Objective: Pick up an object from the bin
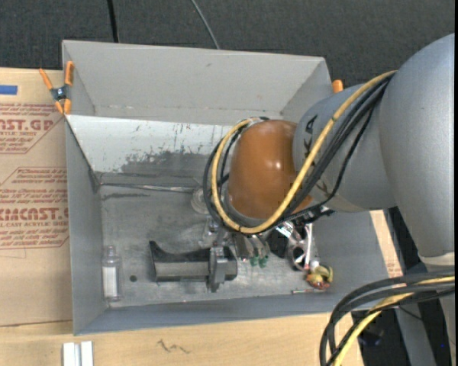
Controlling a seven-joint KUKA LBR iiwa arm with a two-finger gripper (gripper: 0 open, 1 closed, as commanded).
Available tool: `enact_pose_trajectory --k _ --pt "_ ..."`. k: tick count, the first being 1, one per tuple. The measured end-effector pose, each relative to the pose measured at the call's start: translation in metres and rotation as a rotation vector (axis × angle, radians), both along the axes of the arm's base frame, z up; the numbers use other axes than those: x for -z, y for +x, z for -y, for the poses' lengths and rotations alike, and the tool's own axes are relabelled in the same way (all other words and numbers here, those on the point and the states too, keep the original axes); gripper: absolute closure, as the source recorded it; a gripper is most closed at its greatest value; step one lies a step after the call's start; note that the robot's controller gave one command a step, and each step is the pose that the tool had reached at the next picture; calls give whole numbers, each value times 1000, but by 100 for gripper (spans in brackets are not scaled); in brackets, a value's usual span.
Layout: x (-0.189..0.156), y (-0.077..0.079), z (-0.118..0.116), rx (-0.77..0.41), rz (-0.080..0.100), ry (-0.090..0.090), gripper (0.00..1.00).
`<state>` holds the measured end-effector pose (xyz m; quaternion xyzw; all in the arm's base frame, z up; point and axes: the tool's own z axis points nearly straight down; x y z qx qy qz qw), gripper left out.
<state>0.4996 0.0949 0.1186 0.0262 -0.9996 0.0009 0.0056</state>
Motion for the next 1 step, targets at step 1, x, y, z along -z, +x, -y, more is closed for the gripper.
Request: enact_pose_trajectory --k 1 --pt "-116 -2 -22 -13 8 1 100"
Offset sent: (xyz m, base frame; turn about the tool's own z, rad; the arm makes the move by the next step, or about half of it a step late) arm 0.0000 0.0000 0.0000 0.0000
